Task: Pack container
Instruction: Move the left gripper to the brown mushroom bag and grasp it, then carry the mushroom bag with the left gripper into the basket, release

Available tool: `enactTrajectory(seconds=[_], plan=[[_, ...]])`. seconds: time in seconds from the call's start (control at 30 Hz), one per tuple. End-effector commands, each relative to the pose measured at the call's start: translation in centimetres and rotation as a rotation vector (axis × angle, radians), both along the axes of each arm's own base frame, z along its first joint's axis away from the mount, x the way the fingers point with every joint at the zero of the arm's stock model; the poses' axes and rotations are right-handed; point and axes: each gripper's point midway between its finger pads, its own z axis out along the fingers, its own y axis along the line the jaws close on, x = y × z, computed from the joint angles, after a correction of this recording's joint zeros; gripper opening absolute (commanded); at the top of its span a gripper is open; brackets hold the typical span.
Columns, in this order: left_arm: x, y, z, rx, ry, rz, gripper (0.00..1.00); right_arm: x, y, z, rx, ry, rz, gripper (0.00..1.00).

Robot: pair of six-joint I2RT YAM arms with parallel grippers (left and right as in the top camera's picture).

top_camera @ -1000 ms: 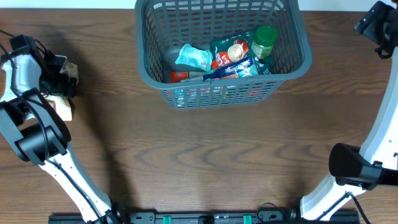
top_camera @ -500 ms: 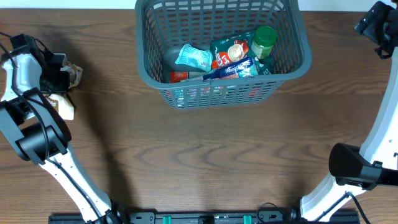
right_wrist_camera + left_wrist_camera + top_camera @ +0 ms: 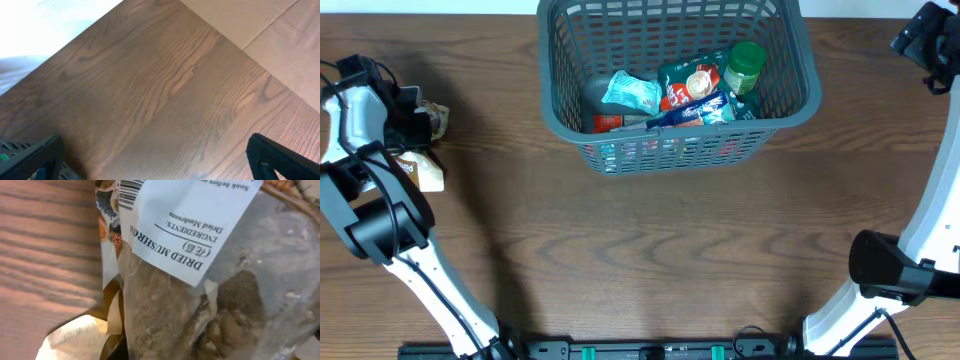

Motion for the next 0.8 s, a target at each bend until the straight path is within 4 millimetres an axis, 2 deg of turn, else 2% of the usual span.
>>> enactTrajectory(seconds=[0.0, 0.17, 0.3, 0.47, 0.6, 0.77], plan=[[0.4, 0.4, 4.8, 0.035, -0.089, 0.053, 0.06, -0.3, -0.2, 0.5, 0.001, -0.019, -0.022, 0.99], [1.0, 0.7, 12.5, 0.1, -0.249, 0.083, 0.06, -0.3, -0.2, 0.5, 0.001, -0.019, -0.022, 0.99], [0.6, -0.2, 19.1, 0.117, -0.394, 0.119, 0.06, -0.3, -0.2, 0.5, 0.001, -0.019, -0.022, 0.99], [0.2, -4.3, 28.3, 0.016, -0.658, 0.046, 0.06, -0.3, -0.2, 0.5, 0.001, -0.019, -0.022, 0.99], [-0.7, -9.5, 35.9, -0.099, -0.88, -0.071, 0.06, -0.3, -0.2, 0.5, 0.001, -0.019, -0.022, 0.99], [-2.6, -16.0, 43.0, -0.122, -1.075, -0.251, 0.06, -0.4, -0.2, 0.5, 0.0, -0.019, -0.022, 0.99]])
